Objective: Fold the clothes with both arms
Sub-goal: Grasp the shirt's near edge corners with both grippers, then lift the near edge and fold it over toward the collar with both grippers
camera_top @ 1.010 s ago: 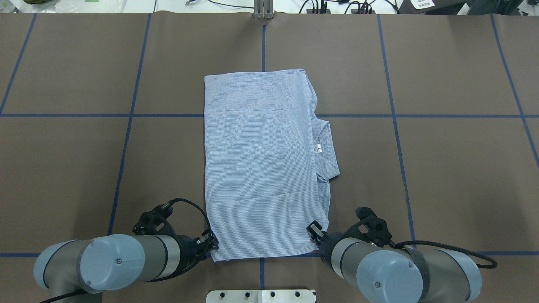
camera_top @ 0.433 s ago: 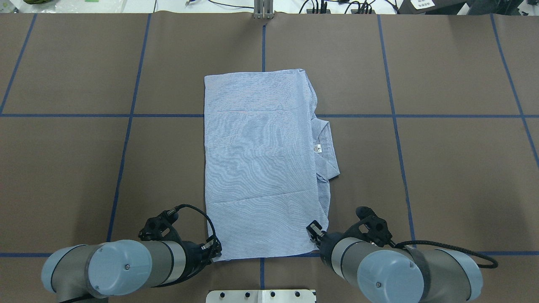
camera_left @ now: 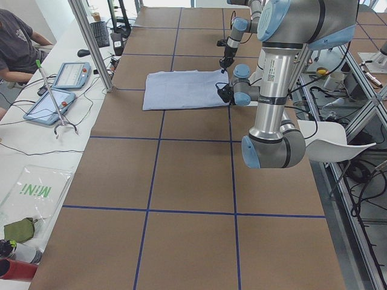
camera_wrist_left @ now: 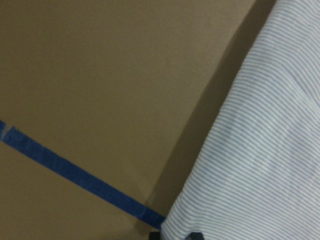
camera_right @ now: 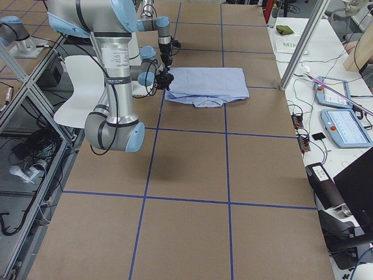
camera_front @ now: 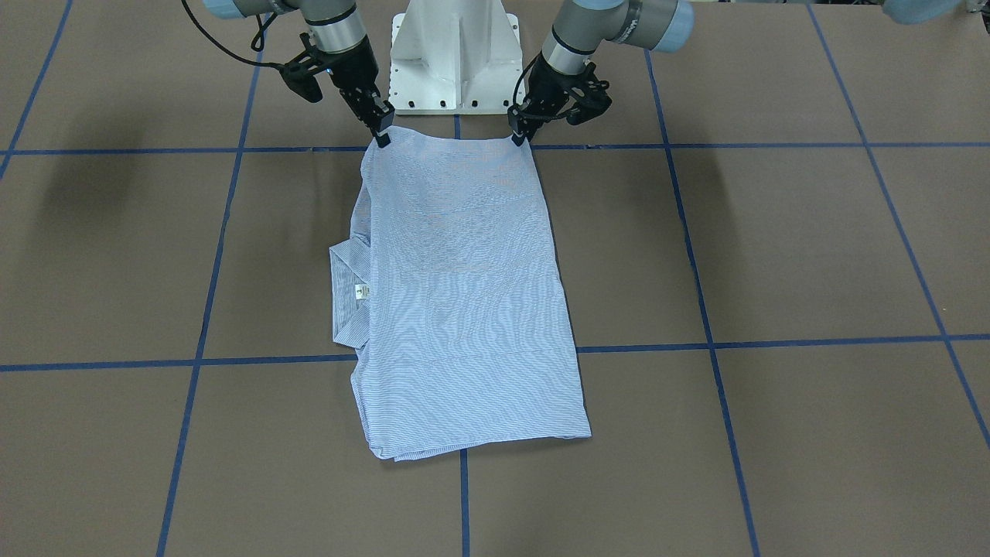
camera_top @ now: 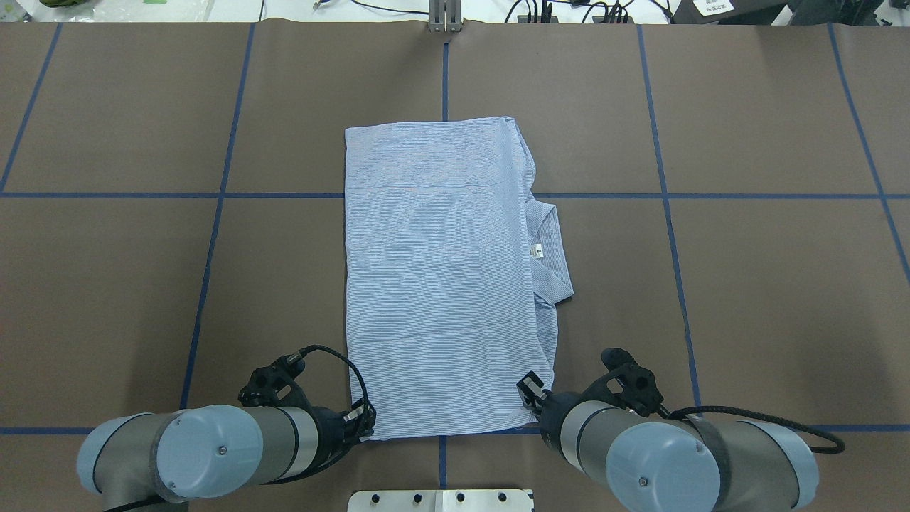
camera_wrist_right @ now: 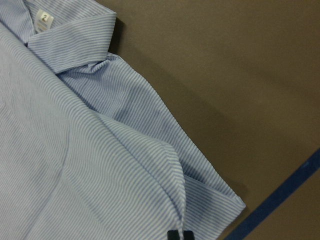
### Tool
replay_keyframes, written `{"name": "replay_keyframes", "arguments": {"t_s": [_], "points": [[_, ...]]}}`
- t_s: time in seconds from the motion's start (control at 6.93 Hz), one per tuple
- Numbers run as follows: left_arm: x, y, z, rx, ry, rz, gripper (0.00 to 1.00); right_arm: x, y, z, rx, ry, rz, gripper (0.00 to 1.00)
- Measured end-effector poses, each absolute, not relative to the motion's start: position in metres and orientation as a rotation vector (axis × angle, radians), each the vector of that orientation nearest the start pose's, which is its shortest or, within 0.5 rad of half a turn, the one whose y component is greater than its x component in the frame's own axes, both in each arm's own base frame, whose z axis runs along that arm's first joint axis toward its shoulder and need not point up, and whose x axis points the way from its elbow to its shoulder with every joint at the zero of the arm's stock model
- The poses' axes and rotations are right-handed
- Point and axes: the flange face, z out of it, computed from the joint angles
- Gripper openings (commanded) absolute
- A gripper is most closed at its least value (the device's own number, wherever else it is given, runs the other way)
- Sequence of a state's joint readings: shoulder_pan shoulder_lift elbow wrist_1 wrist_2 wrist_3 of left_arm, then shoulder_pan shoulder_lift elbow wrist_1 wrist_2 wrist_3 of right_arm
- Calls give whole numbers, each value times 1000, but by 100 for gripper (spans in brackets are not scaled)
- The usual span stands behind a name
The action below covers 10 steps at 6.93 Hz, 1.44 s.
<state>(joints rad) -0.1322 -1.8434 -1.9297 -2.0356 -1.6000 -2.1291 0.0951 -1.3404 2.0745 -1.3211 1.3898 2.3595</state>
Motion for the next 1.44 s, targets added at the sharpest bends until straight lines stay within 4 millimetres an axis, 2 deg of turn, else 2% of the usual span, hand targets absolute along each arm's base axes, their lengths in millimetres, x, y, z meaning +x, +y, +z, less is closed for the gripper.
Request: {"name": "replay_keyframes", "arguments": {"t_s": [0.29,0.58,0.72,0.87,1.01,1.15,1.3,1.44], "points": [[538,-206,292,-262,1097,-606,0,-508,-201,285,-183,-1015,897,0],[510,-207,266,-272,1147,-604,0,-498,-196,276,-202,-1033,903,0],[485,-204,243,-281,1168,-603,0,-480,-190,265,-231,-1050,917,0],[456,-199,217,-302,1193,-597,0,-451,-186,250,-259,-1083,930,0],[432,-203,198,-318,1225,-597,0,-422,-192,234,-271,-1127,950,0],[411,-225,187,-307,1253,-624,0,-400,-209,221,-262,-1168,987,0],[394,-258,182,-287,1268,-655,0,-387,-235,214,-241,-1195,1036,0],[379,-292,182,-269,1271,-676,0,-386,-272,206,-233,-1209,1087,0]]}}
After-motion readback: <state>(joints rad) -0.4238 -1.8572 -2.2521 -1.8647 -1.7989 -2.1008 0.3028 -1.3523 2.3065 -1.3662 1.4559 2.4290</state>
